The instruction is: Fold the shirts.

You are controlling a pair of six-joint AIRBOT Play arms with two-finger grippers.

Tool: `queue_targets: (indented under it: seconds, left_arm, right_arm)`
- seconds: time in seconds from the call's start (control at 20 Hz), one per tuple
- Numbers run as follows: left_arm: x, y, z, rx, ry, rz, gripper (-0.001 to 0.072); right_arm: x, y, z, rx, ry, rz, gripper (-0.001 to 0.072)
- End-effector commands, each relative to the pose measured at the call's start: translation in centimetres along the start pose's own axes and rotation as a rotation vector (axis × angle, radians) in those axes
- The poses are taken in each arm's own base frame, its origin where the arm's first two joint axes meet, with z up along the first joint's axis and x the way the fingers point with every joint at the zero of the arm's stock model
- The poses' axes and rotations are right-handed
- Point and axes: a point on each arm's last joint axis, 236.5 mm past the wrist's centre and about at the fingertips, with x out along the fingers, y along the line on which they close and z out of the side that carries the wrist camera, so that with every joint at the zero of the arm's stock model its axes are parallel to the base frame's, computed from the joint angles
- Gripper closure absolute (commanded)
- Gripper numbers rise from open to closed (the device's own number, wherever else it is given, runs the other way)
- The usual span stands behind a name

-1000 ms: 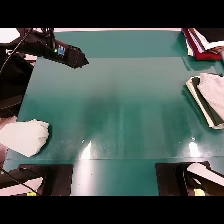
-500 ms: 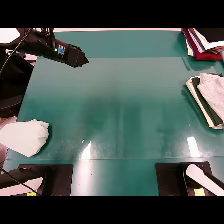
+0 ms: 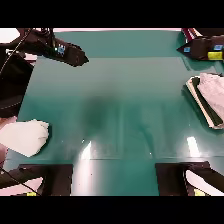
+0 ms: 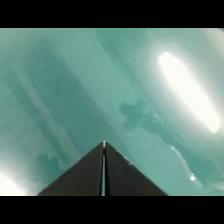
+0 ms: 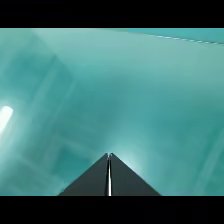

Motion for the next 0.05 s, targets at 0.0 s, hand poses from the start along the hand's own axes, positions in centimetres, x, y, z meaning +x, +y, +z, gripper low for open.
queue_targets:
  seconds: [0.0]
  left_arm:
    - [-0.03, 0.01, 0.03, 0.0, -0.001, 0.0, 0.0681]
  right_arm:
    - [0.88, 2.31, -0.65, -0.049, 0.025, 0.037, 0.0697]
